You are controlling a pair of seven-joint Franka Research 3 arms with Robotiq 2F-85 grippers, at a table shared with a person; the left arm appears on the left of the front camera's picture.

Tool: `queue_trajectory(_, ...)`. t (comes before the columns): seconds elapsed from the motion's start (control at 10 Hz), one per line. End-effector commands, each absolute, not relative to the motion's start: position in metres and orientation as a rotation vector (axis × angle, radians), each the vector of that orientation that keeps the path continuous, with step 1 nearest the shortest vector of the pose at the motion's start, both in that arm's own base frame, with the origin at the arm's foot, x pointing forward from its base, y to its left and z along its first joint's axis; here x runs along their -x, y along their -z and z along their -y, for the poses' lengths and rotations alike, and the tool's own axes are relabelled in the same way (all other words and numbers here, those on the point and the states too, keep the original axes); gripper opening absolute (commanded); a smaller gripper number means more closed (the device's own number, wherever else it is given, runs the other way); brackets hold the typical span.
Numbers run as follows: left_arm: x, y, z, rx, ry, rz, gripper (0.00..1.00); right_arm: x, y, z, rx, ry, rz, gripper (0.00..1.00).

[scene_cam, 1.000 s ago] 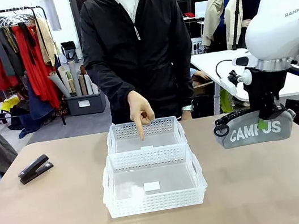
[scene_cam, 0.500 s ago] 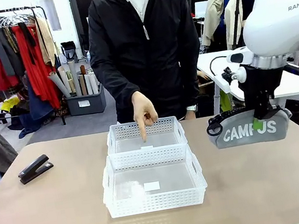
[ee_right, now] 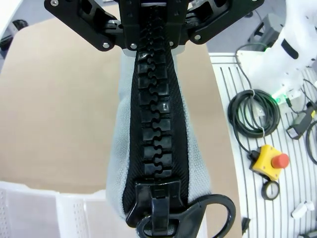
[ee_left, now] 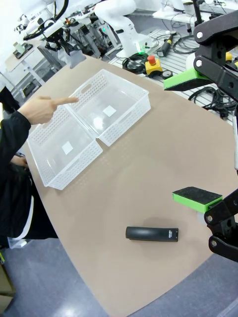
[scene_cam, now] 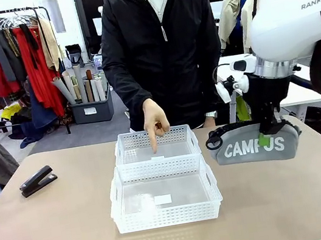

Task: Distribute items into two baskets.
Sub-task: Place the picked Pencil pouch into the Organizing basket as instructed by the person.

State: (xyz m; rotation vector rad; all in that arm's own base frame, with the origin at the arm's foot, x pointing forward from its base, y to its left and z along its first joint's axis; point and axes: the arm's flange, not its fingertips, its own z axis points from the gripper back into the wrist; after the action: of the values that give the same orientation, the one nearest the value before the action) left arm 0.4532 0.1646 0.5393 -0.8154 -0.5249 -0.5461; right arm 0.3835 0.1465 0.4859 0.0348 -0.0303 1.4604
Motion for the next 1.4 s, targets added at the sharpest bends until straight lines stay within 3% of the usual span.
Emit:
queue_trajectory(0.0, -0.452, -0.541, -0.164, 0.815, 0.547, 0.531, 1.00, -0.380, -0.497, -0.167, -0.049, -1.431, 0.012, 0.00)
queue_trajectory(0.4, -0.452, -0.541, -0.164, 0.815, 0.547, 0.531, 1.00, -0.375, -0.500, -0.206, -0.100, -1.365, -0.001, 0.00)
queue_trajectory(1.3, -0.452, -0.541, -0.164, 0.815, 0.547, 0.531, 1.00, -0.389, -0.486, -0.302, -0.112, -1.459, 0.031, 0.00)
